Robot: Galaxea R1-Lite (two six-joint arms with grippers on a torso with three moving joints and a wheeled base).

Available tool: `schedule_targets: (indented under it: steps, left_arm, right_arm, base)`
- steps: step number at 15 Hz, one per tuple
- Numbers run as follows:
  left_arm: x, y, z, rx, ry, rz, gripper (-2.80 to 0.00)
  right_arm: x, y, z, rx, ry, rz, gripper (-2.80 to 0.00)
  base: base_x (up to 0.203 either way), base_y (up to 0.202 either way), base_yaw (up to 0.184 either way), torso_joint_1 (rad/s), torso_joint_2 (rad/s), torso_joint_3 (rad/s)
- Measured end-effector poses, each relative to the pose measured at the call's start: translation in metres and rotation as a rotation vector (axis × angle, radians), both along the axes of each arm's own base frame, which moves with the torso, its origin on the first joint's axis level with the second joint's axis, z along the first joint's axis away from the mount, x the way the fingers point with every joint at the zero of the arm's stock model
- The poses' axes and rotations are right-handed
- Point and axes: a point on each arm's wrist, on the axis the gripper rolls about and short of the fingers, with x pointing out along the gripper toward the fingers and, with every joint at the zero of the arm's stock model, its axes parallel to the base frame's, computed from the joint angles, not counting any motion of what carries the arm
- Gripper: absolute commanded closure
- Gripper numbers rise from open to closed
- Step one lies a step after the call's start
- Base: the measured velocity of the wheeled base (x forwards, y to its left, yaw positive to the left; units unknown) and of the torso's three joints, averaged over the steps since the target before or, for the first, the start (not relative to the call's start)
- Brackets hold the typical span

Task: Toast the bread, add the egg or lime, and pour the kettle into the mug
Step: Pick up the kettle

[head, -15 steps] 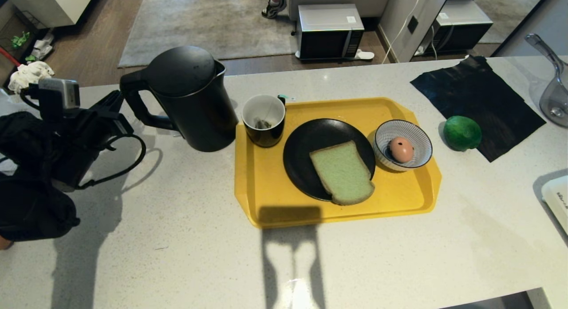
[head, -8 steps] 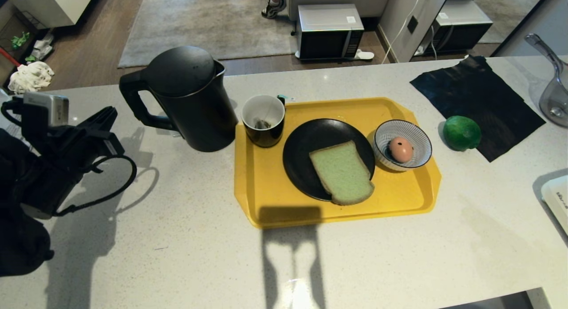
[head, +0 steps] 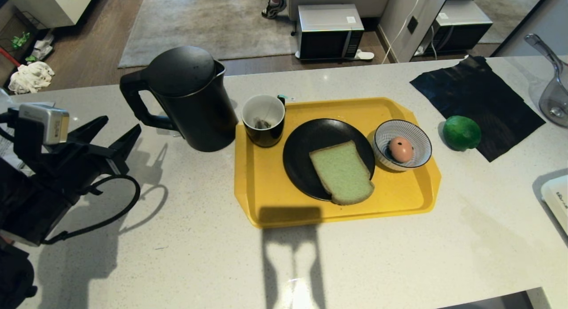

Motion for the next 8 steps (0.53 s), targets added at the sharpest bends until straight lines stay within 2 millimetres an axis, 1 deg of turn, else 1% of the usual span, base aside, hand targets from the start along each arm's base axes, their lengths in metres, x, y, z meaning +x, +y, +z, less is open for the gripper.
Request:
schedule_targets:
  steps: [4,8]
  left_arm:
    - [-0.0003,-0.0049,0.0005,0.001,-0.002,-0.017,-2.80]
    - [-0.0005,-0.0014,-0.0032,-0.003,0.014,-0.001,-2.80]
  right_arm:
    - [0.0000,0.0000,0.0000,0.000,0.000,0.000,0.00]
    - [0.0000,0.0000,0.0000,0.000,0.000,0.000,0.00]
  base:
    - [0.000,0.000,0.000,0.000,0.00,0.000]
    - [0.000,0.000,0.000,0.000,0.00,0.000]
